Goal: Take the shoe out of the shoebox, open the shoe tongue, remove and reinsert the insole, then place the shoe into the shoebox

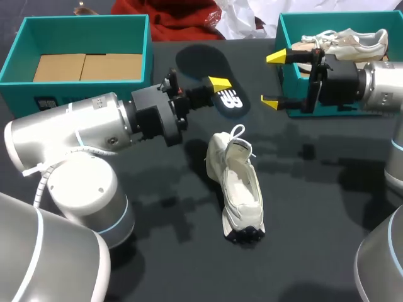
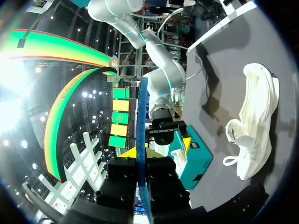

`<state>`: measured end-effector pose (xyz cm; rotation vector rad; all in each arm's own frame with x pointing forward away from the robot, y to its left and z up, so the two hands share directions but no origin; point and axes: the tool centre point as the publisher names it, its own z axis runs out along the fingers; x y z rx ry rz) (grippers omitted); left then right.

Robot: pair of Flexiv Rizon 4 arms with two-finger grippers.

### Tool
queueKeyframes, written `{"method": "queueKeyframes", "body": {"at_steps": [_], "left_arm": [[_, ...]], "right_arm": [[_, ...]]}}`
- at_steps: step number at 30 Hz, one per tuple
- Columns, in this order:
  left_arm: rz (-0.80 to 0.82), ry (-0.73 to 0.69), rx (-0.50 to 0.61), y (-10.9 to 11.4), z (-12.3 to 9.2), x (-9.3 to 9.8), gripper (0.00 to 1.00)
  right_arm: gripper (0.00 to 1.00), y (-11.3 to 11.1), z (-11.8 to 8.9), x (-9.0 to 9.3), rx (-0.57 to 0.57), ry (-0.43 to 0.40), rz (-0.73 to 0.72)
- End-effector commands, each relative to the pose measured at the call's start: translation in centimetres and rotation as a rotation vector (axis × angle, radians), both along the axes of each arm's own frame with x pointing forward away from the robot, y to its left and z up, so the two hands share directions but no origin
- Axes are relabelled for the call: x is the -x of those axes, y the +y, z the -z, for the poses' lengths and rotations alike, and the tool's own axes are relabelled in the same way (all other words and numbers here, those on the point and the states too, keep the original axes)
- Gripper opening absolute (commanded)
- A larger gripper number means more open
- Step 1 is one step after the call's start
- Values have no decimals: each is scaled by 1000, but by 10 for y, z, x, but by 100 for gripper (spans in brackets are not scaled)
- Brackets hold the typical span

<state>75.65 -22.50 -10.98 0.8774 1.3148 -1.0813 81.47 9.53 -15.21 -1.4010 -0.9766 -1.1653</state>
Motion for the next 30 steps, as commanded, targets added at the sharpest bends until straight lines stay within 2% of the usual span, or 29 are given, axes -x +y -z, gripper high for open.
{"method": "queueKeyframes", "body": {"at_steps": [1,5,13,22,30], "left_arm": [[-9,-2,6,-5,0,1,0],[7,-4,-5,-7,3,1,0],[64,-41,-108,-23,18,1,0],[61,-53,-184,-35,34,-11,0],[74,-67,-251,-43,40,-15,0]], "right_arm": [[100,3,1,-2,-1,0,-1],[100,3,1,-2,-1,0,-1],[100,18,-7,-5,89,-123,-80],[100,28,-7,1,133,-185,-126],[100,32,-2,6,161,-230,-163]]}}
